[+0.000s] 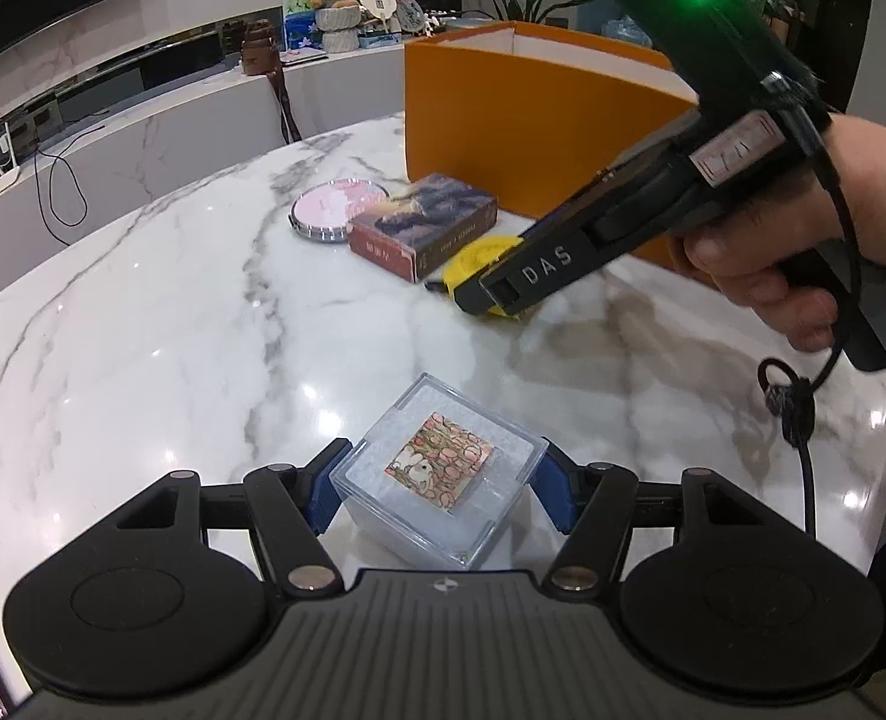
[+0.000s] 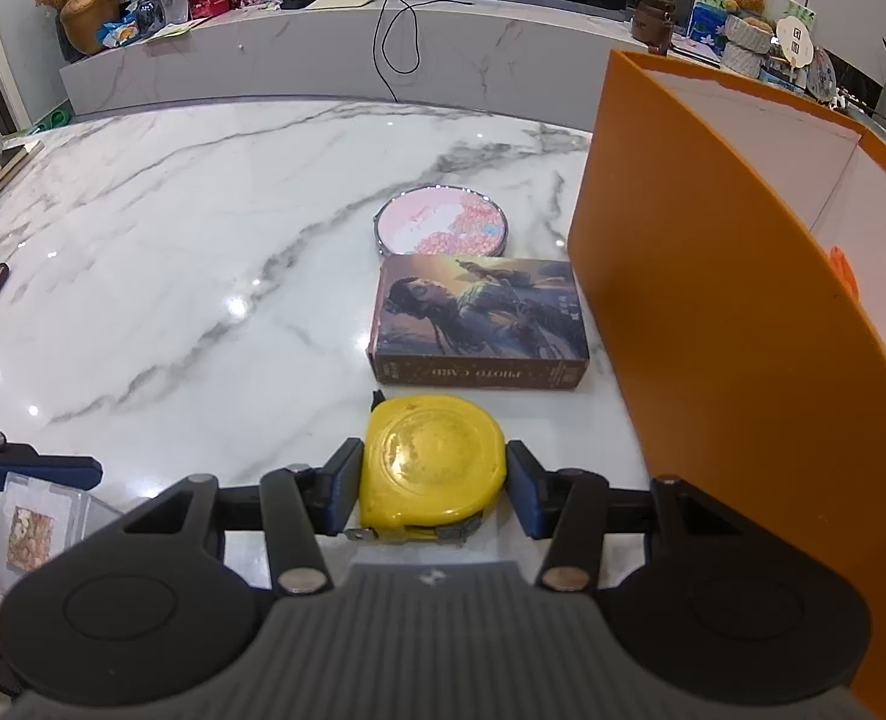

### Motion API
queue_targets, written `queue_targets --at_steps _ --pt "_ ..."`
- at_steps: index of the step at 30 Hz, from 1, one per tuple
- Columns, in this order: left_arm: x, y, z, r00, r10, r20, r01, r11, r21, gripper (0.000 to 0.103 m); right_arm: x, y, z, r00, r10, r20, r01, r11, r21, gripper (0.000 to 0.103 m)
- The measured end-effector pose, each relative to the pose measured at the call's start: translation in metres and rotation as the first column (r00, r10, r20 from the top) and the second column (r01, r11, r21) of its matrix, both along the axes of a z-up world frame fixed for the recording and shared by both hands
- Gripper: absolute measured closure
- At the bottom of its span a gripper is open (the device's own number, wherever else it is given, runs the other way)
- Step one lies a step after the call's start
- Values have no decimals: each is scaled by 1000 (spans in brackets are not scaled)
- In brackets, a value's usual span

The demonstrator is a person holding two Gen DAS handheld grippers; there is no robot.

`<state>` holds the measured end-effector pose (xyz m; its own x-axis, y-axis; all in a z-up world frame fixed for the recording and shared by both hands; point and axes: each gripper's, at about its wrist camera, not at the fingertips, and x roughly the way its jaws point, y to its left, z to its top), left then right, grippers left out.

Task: Organize rigid objects
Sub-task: 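Carry clear box and yellow tape measure with both tools toward orange box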

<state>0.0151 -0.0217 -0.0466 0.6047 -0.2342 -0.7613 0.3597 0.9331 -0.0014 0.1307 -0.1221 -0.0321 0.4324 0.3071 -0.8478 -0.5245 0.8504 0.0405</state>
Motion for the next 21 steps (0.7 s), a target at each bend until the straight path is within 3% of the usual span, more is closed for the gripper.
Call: queue_targets --at_steps 21 --pt "17 -37 46 996 14 91 -10 999 -46 29 -17 -28 80 994 -44 98 33 992 118 53"
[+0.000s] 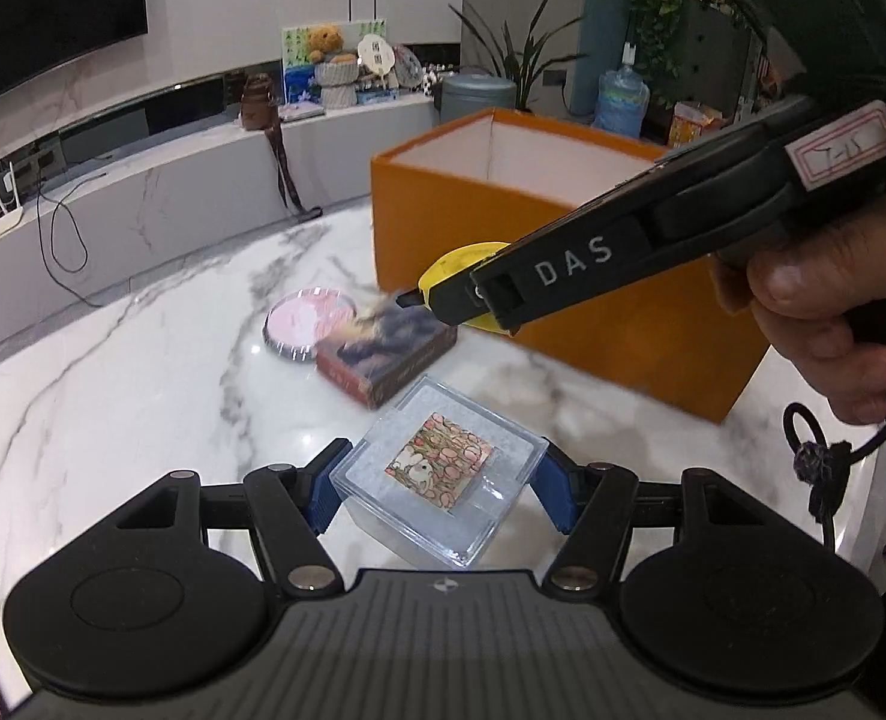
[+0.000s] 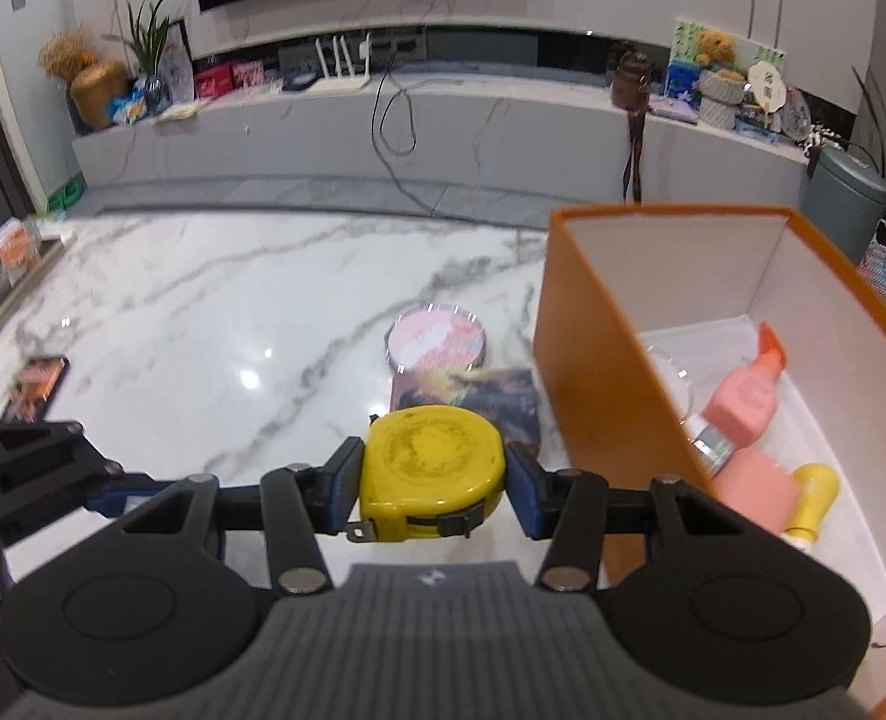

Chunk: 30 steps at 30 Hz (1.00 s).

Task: Organize rigid objects
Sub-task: 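Carry clear box and yellow tape measure with both tools toward orange box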

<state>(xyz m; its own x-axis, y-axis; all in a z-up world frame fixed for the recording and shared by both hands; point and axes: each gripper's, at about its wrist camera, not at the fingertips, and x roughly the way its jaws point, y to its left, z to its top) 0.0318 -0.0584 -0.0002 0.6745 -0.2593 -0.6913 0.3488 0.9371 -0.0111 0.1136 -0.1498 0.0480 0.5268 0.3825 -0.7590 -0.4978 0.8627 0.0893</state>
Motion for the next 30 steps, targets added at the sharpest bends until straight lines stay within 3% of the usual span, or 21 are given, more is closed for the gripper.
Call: queue_targets --at_steps 18,25,30 --pt "20 -52 40 997 -32 74 32 999 2 29 -14 -69 63 985 -137 108 124 986 114 53" --pt "42 -78 55 996 -42 77 43 999 -17 29 -9 -112 70 964 -228 137 212 970 117 53" --pt "59 -100 72 992 -65 106 67 998 -14 29 1 -151 75 932 -326 157 310 943 119 53"
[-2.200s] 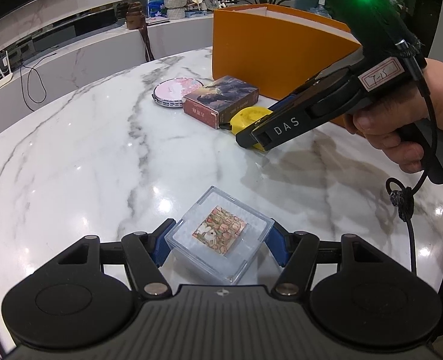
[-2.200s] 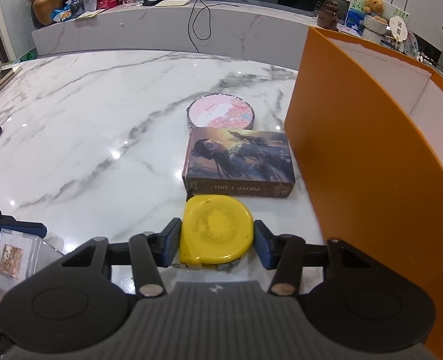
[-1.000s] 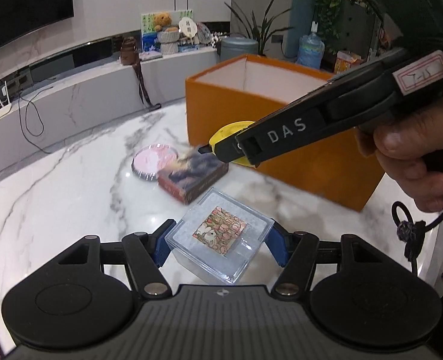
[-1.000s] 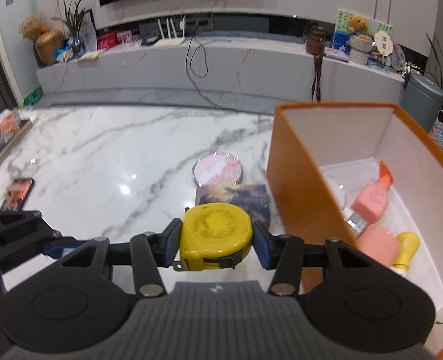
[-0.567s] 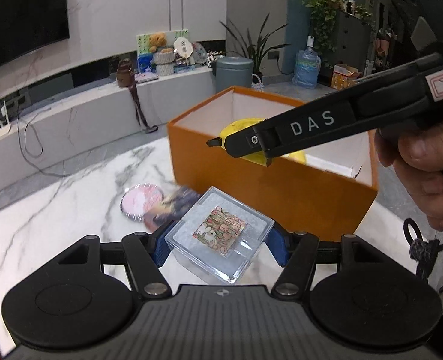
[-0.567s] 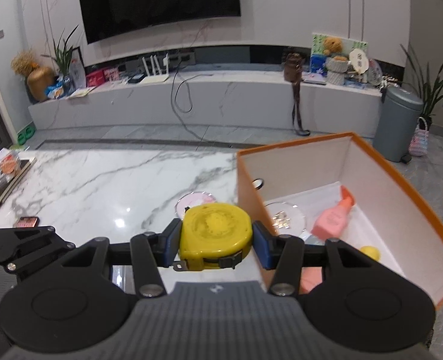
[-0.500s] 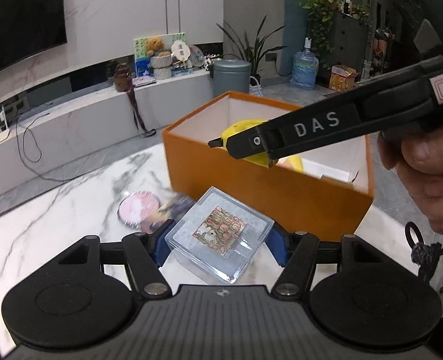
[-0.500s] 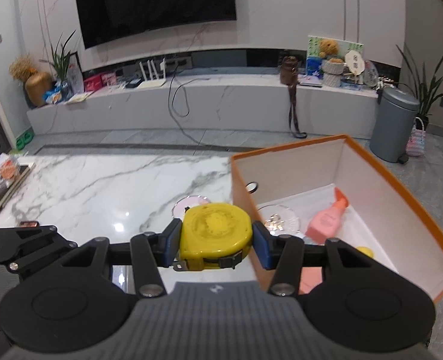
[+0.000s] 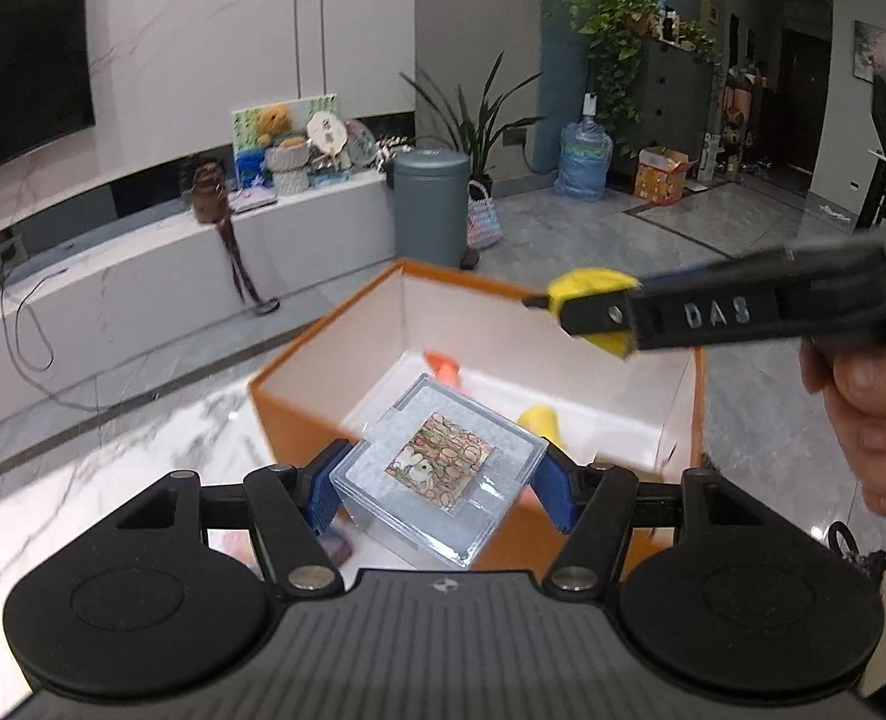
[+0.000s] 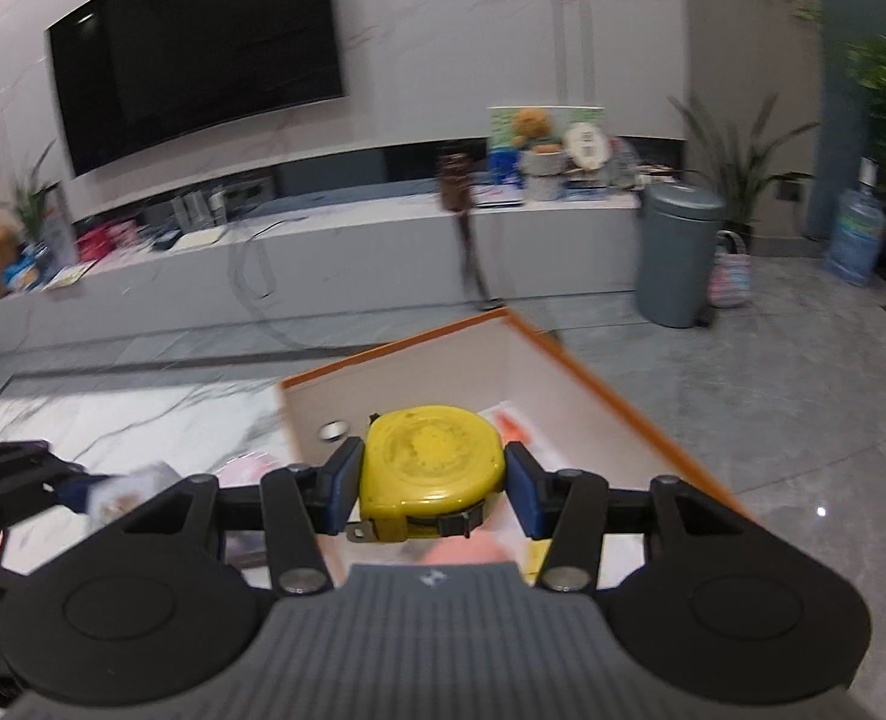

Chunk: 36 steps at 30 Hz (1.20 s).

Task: Organize rigid objects
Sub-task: 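Carry clear box and yellow tape measure with both tools toward orange box, then open left tool to drop clear box while right tool releases tape measure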

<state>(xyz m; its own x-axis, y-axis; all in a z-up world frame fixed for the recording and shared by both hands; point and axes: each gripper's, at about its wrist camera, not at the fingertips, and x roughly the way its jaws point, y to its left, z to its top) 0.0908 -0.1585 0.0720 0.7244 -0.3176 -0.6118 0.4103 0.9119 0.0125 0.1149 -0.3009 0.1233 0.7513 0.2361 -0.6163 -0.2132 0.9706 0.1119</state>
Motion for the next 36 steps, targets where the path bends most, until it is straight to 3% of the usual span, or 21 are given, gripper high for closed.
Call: queue_targets --at_steps 10,20,27,36 --pt "28 -51 3 997 -76 -7 76 996 41 29 11 -59 -5 993 -113 -22 113 993 11 53" --pt "75 -80 -16 992 -97 -82 106 988 112 29 26 -71 -28 991 -101 -90 99 995 -31 53" --pt "117 -93 -37 983 -6 -181 18 998 64 29 45 -67 -52 982 -87 -166 73 994 -87 53" --pt "151 -106 -53 960 69 -270 -50 996 76 29 61 -67 -83 967 -77 -243 37 986 -165 53"
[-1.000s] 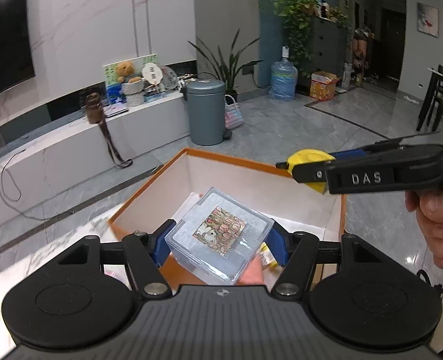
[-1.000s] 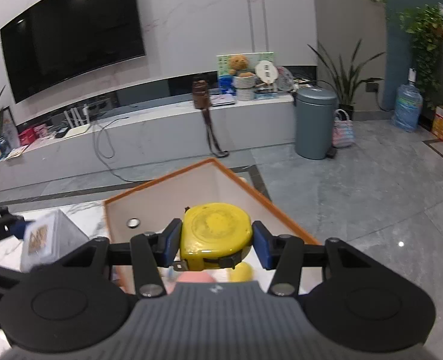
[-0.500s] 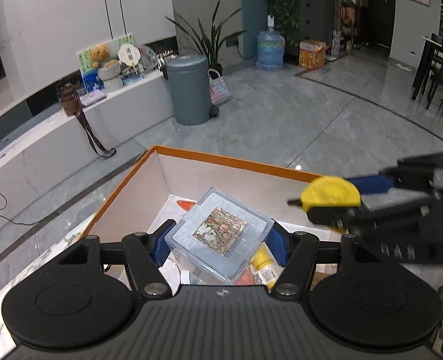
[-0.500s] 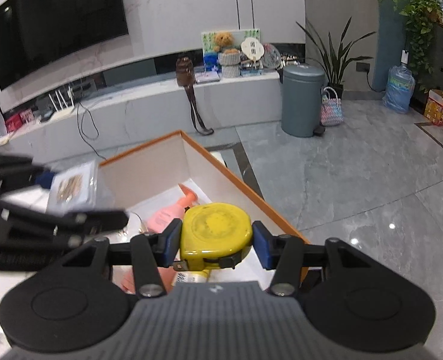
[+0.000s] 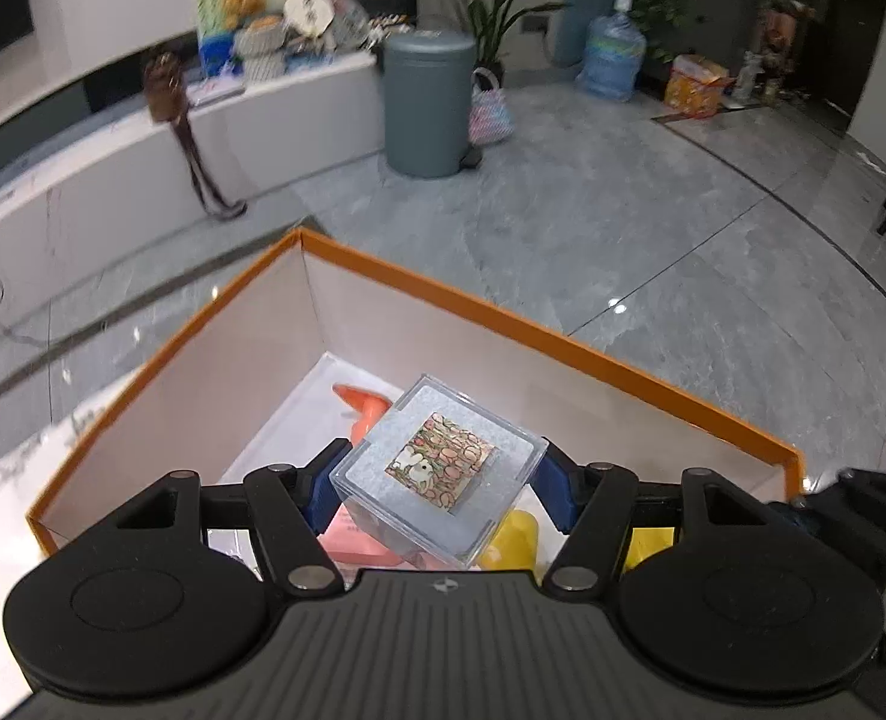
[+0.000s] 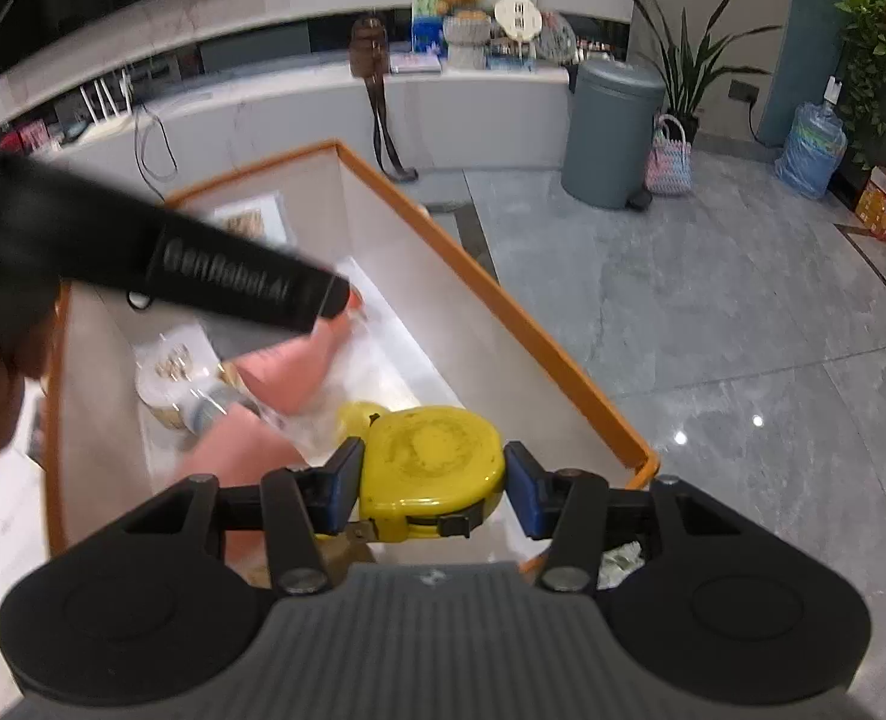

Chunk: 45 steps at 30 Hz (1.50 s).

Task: Organize rigid objects
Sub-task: 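Open left tool to drop clear box while right tool releases tape measure, then lift both open tools out of the orange box toward the table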

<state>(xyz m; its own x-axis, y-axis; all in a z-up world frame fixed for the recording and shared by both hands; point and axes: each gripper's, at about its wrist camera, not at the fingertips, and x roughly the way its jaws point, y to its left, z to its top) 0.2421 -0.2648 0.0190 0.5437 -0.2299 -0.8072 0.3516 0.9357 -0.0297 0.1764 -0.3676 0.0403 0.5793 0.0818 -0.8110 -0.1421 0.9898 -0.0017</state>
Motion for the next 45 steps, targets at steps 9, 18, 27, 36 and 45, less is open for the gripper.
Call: queue_targets --at_steps 9,18,27,36,45 --pt "12 -3 -18 998 29 -55 -29 1000 0 29 11 9 -8 999 32 -32 -34 998 -52 53" --pt "19 -10 -39 991 19 -132 -14 999 38 29 15 20 -17 998 38 -53 -44 991 -123 53" --pt "19 -10 -37 992 8 -129 -5 1000 20 23 17 22 -19 999 29 -41 -35 988 -148 46" --pt "18 -3 -28 992 14 -124 -16 1000 -14 23 15 21 -9 1000 20 -17 -22 992 -128 46" --pt "12 3 -12 995 19 -95 -23 999 -40 23 9 22 1 1000 7 14 -5 994 -110 46"
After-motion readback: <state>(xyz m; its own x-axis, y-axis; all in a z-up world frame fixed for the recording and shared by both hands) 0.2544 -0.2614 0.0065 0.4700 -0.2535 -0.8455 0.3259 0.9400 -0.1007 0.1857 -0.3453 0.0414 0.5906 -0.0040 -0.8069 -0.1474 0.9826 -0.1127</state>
